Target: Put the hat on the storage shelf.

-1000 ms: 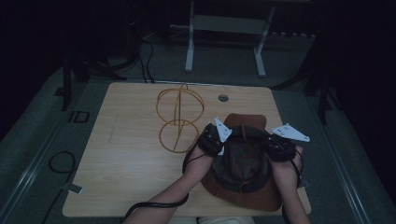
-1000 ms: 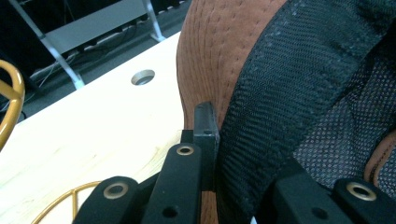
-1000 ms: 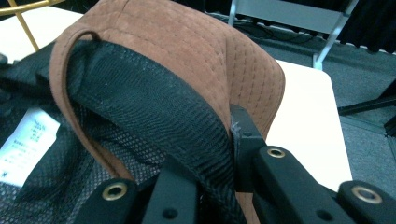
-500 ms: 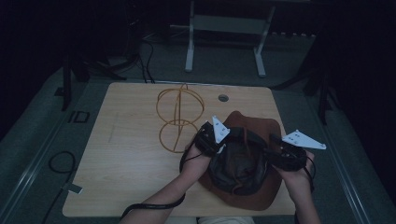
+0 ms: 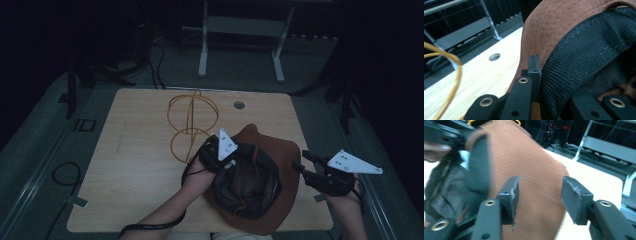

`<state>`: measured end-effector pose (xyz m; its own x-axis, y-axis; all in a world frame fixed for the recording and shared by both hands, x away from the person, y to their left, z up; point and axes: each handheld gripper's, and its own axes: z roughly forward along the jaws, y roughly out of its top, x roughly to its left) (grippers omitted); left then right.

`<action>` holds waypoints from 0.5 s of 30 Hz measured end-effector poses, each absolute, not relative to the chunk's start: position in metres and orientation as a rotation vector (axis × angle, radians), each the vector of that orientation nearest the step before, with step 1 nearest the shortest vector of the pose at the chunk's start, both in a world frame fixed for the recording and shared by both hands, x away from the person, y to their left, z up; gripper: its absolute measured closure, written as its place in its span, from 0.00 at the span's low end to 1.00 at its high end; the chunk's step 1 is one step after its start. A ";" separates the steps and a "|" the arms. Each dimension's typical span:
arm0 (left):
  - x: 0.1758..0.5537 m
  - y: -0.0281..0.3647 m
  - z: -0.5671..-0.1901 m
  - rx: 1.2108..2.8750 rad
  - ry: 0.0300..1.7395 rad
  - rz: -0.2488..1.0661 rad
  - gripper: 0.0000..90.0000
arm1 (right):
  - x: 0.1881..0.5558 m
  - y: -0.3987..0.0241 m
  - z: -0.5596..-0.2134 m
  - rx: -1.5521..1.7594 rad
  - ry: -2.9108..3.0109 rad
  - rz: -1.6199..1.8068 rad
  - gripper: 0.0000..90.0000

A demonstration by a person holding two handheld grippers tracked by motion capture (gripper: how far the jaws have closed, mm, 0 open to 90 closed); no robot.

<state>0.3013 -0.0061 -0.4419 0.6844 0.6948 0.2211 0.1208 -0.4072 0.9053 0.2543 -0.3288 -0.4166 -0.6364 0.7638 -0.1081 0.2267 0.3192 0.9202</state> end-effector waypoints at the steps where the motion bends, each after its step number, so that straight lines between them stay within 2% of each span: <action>1: 0.300 -0.002 -0.441 1.905 0.622 0.720 0.96 | 0.256 -0.335 -0.418 0.904 2.040 1.307 0.55; 7: 0.286 0.028 -0.431 1.745 0.397 0.616 0.95 | 0.271 -0.351 -0.427 1.013 2.012 1.222 0.54; 15: 0.276 0.025 -0.418 1.667 0.288 0.602 0.95 | 0.275 -0.322 -0.429 0.896 2.105 1.396 0.50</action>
